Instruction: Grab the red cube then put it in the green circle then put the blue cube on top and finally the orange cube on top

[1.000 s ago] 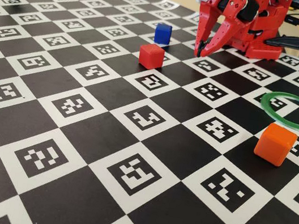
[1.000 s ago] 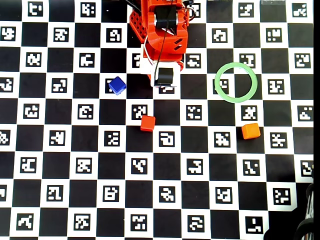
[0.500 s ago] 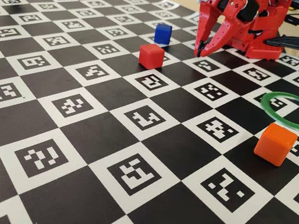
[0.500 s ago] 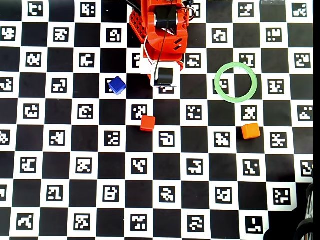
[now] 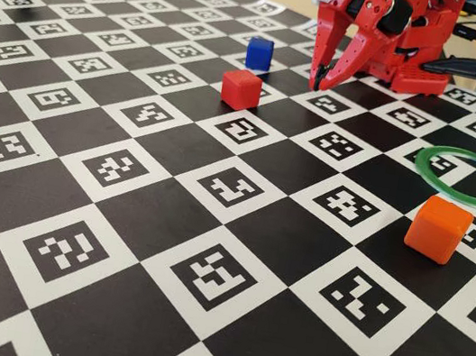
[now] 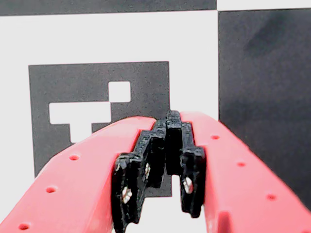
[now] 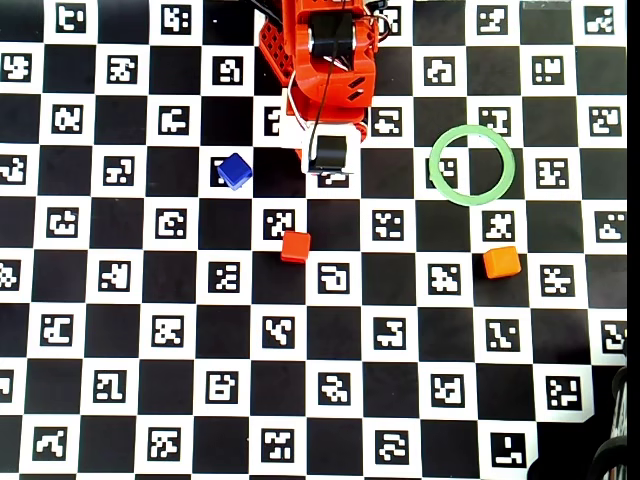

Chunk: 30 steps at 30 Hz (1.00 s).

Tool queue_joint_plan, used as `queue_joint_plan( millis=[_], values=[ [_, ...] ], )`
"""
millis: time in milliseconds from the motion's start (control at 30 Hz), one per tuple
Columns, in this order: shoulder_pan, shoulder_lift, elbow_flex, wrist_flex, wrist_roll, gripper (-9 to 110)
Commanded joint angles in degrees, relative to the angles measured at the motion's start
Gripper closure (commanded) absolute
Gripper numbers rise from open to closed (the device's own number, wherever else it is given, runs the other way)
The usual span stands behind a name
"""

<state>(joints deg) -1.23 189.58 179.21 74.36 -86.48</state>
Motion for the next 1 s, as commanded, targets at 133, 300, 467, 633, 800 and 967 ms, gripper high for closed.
queue_joint_plan(
  millis=[133,300,467,633,800,967],
  values=[
    [-0.44,2.99,2.99,3.60,-0.35,107],
    [-0.44,2.99,2.99,3.60,-0.53,107],
    [-0.53,2.99,2.99,3.78,-2.29,107],
    [-0.88,2.99,2.99,3.78,-2.55,107],
    [-2.02,2.99,2.99,3.34,-0.88,107],
    [-1.67,-0.97,2.64,-5.62,4.13,107]
  ],
)
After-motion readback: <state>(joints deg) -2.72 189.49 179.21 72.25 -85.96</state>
